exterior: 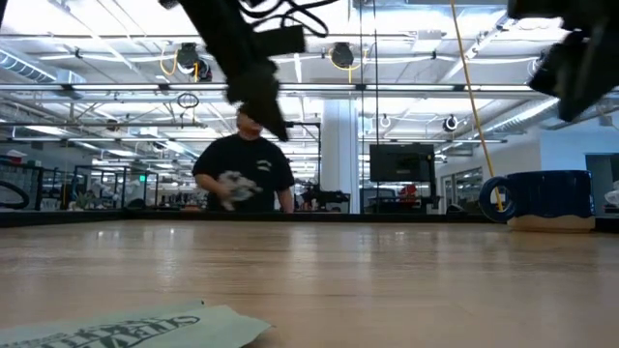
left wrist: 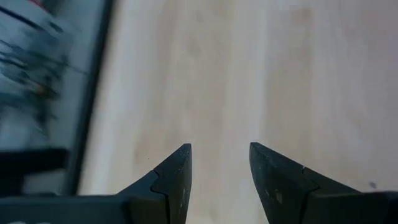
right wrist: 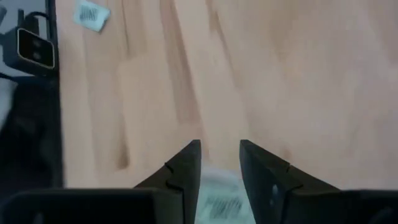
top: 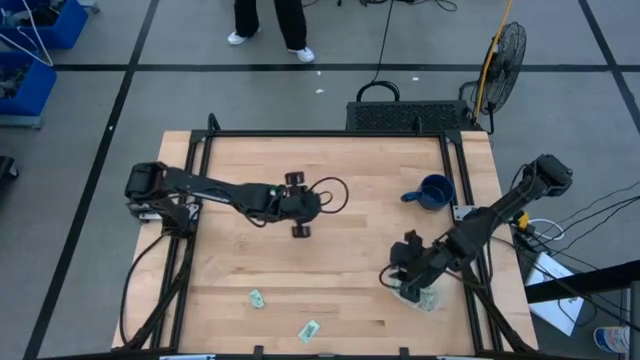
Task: Pick and place Stevia / Truvia into bins
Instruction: Put the stevia packet into the transparent container
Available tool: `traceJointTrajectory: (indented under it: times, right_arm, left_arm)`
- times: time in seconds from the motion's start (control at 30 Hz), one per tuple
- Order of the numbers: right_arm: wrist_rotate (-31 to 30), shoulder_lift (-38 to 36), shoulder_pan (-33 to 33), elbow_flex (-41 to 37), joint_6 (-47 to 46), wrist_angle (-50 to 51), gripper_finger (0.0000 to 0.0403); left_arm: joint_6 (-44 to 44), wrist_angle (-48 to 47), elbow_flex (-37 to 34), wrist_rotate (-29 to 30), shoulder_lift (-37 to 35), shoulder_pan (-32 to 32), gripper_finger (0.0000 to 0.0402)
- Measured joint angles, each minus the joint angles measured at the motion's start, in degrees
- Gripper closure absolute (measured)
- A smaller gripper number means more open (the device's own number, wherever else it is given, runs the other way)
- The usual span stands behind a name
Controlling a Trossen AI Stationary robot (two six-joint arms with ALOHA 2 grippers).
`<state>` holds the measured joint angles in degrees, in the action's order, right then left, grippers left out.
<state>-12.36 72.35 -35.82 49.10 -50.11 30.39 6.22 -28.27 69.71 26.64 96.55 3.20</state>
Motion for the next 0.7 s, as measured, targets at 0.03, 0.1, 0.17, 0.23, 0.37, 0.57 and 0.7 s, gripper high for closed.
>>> traceJointTrajectory:
  times: [0.03,0.1,0.17,0.23,0.37,0.57,0.7]
  right_arm:
    - [-0.90,-0.01,0.50,0.00,2.66,-0.74,0.0297]
    - [-1.29,0.01,1.61,0.00,8.15,-1.93,0.0297]
    - [-1.35,0.38,3.09,0.00,13.68,-4.16,0.0297]
    - [-2.65,0.51,4.50,-0.03,18.43,-5.59,0.0297]
    - [-5.81,0.47,7.39,-0.04,25.91,-9.58,0.0297]
    - [-5.63,0.49,11.44,-0.04,32.27,-10.35,0.0297]
    - [-5.63,0.49,13.84,-0.04,36.02,-10.40,0.0297]
  left_arm:
    - [-1.62,-3.47,0.00,-1.29,-0.88,0.37,0.0233]
    - [-4.94,-10.64,0.00,-4.19,-2.56,1.03,0.0234]
    - [-8.16,-18.30,0.00,-7.22,-3.64,1.82,0.0233]
    - [-13.23,-25.63,0.00,-9.98,-4.04,2.65,0.0234]
    - [-28.79,-33.39,-0.64,-17.27,-4.04,5.01,0.0234]
    - [-43.38,-31.06,-6.57,-28.94,-4.02,12.57,0.0234]
    - [-54.80,-29.16,-10.17,-35.18,-3.99,18.31,0.0234]
